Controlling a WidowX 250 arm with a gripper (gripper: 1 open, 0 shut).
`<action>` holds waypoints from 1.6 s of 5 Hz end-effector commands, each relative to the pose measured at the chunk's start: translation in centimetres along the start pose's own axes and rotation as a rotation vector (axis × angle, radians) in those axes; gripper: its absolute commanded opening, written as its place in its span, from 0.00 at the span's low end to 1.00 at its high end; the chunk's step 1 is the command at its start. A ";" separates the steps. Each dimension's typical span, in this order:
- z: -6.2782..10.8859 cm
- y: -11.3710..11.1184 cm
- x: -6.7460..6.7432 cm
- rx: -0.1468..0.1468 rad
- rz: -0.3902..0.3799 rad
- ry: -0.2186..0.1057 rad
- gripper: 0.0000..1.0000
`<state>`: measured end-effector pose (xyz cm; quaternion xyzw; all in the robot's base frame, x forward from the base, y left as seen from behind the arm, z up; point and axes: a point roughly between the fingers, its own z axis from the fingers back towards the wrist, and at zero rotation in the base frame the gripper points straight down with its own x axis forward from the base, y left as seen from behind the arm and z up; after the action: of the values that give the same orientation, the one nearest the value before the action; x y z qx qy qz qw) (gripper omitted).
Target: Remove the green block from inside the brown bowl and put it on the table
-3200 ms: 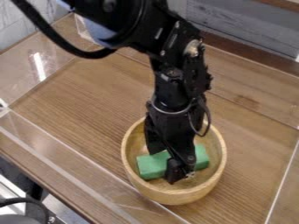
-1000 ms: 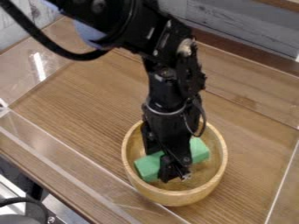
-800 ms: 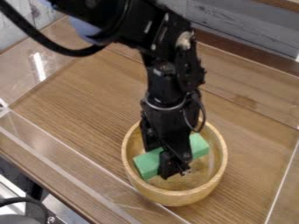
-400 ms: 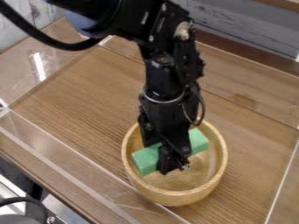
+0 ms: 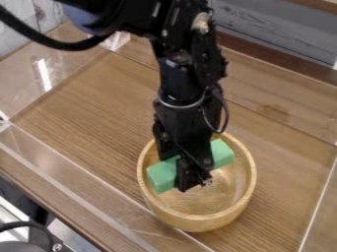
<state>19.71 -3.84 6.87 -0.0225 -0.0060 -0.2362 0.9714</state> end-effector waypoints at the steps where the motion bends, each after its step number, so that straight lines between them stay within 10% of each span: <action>1: 1.8 0.5 1.1 0.018 0.008 -0.071 0.00; 8: 3.1 0.7 0.7 0.000 -0.021 -0.112 0.00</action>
<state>19.43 -3.50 8.31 -0.0400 -0.0246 -0.2475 0.9677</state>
